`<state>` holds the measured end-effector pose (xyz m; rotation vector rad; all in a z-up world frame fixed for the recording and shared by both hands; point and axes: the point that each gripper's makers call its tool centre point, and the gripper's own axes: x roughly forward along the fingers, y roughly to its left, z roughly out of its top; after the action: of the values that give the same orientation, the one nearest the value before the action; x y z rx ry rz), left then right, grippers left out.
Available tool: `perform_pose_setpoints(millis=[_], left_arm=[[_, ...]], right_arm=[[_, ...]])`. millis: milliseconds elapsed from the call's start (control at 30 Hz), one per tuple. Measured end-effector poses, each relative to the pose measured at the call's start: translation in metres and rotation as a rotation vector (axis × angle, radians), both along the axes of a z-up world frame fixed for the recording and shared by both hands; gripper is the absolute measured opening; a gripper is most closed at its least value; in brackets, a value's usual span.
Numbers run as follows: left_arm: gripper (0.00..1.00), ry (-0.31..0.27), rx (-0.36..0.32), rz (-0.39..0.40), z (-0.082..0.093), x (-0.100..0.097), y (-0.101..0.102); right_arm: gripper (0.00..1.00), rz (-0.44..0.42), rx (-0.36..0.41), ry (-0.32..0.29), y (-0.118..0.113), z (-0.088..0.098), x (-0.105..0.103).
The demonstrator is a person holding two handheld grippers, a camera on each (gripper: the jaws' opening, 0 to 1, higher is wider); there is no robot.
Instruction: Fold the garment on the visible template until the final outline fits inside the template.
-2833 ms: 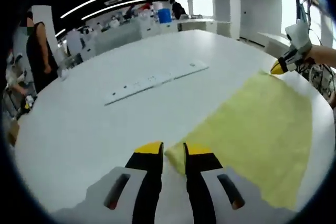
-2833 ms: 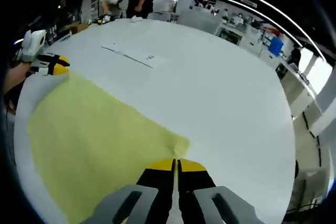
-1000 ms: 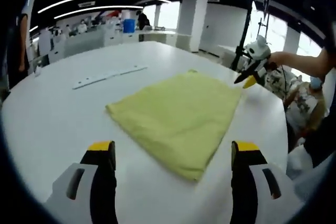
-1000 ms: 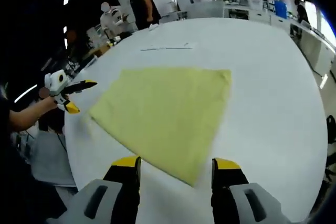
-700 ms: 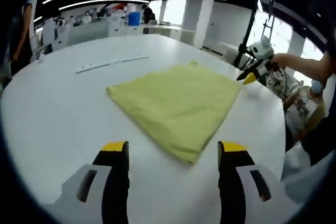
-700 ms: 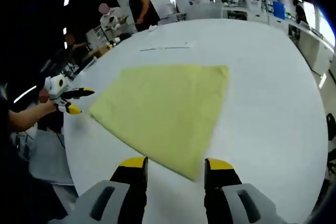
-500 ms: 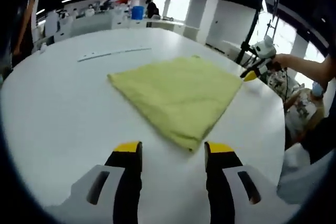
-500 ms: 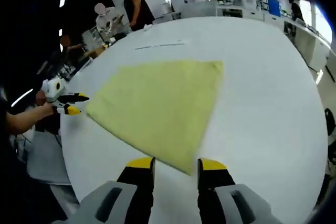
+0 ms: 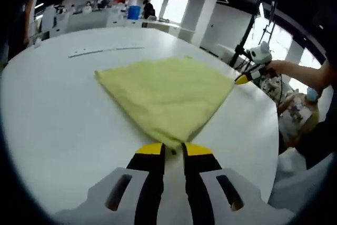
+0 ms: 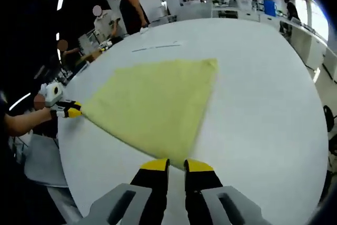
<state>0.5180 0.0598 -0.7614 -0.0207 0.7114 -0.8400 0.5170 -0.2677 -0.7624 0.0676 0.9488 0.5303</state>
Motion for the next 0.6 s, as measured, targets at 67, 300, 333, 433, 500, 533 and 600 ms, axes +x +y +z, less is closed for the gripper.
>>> perform_pose_setpoints(millis=[67,300,333,433,500,533,600], left_arm=[[0.04,0.024,-0.004,0.018,-0.0022,0.0002,0.0012],[0.00,0.010,0.017,0.039,-0.0030,0.0027,0.0050],[0.00,0.012,0.020,0.043,-0.0033,0.0028,0.0057],[0.00,0.008,0.020,0.039,-0.0019,0.0023,0.0054],[0.00,0.005,0.030,0.032,-0.0024,0.0022,0.0065],[0.00,0.002,0.031,0.034,-0.0019,0.0025,0.0072],[0.00,0.001,0.032,0.036,-0.0014,0.0029,0.0090]], right_arm=[[0.02,0.007,-0.015,-0.005,-0.0022,-0.0008,0.0003],[0.00,0.035,-0.030,-0.017,-0.0024,-0.0013,0.0004],[0.00,0.036,-0.031,-0.019,-0.0023,-0.0013,0.0005],[0.00,0.041,-0.032,-0.024,-0.0018,-0.0008,0.0006],[0.00,0.043,-0.031,-0.022,-0.0020,-0.0006,-0.0003],[0.00,0.045,-0.031,-0.022,-0.0022,-0.0004,-0.0010],[0.00,0.044,-0.026,-0.018,-0.0024,0.0005,-0.0031]])
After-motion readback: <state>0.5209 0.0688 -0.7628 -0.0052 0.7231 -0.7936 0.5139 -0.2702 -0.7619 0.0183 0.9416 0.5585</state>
